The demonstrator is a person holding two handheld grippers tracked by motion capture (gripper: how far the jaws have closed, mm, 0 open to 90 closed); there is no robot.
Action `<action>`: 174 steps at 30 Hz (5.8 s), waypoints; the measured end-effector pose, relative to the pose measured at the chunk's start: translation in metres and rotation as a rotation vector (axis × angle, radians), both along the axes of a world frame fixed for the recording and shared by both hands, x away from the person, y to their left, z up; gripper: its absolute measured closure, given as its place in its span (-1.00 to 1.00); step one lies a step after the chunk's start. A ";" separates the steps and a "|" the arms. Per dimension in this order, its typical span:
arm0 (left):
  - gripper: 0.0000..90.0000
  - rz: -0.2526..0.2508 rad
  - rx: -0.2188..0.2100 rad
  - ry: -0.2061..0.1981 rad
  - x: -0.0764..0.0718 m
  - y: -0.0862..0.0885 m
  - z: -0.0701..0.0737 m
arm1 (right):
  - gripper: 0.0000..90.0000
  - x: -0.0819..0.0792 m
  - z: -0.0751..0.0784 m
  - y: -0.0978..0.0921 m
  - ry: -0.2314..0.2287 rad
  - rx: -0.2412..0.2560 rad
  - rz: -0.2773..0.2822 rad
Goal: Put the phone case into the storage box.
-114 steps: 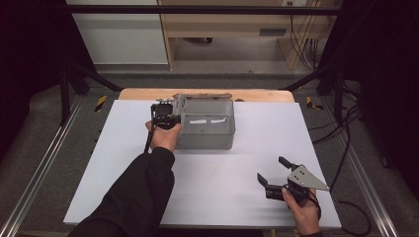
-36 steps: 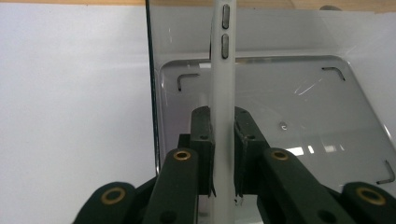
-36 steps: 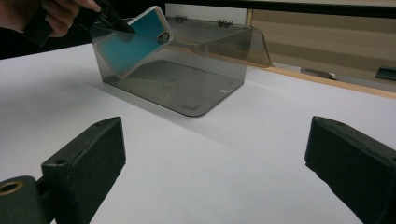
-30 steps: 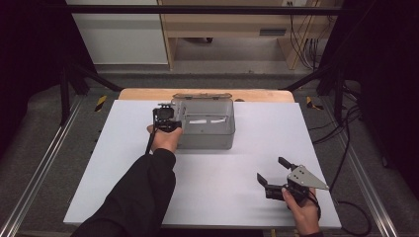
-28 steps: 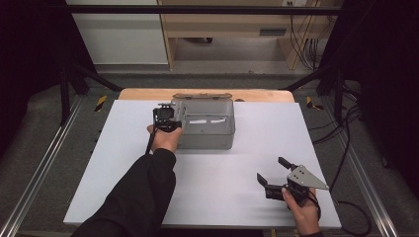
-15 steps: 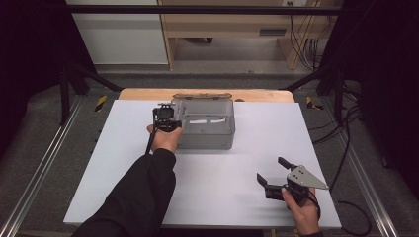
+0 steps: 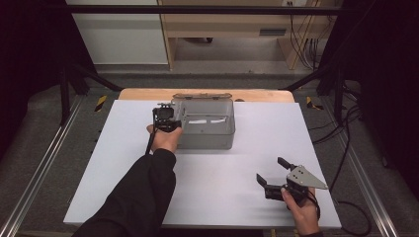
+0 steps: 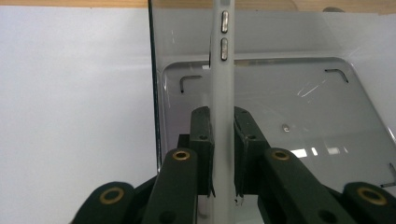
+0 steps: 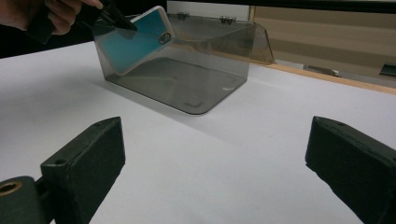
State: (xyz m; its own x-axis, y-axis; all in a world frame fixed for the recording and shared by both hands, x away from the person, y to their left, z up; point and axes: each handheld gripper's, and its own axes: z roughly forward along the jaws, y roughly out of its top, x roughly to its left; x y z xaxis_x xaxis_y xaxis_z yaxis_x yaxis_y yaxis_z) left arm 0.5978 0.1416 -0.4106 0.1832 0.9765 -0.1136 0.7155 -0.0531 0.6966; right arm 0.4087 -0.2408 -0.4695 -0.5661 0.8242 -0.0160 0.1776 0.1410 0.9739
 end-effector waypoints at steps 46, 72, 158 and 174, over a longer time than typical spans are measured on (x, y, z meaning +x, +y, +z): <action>0.57 -0.052 0.054 -0.144 -0.008 -0.005 0.010 | -0.89 0.000 -0.001 0.001 0.011 -0.001 0.006; 0.37 -0.136 0.050 -0.251 -0.012 -0.011 0.015 | -0.89 0.000 -0.001 0.002 0.012 -0.001 0.006; -0.84 -0.241 -0.064 -0.472 -0.026 -0.024 0.027 | -0.92 0.001 -0.001 0.004 0.013 -0.010 0.012; -0.93 -0.293 -0.099 -0.527 -0.033 -0.028 0.032 | -0.92 0.001 -0.001 0.004 0.014 -0.007 0.010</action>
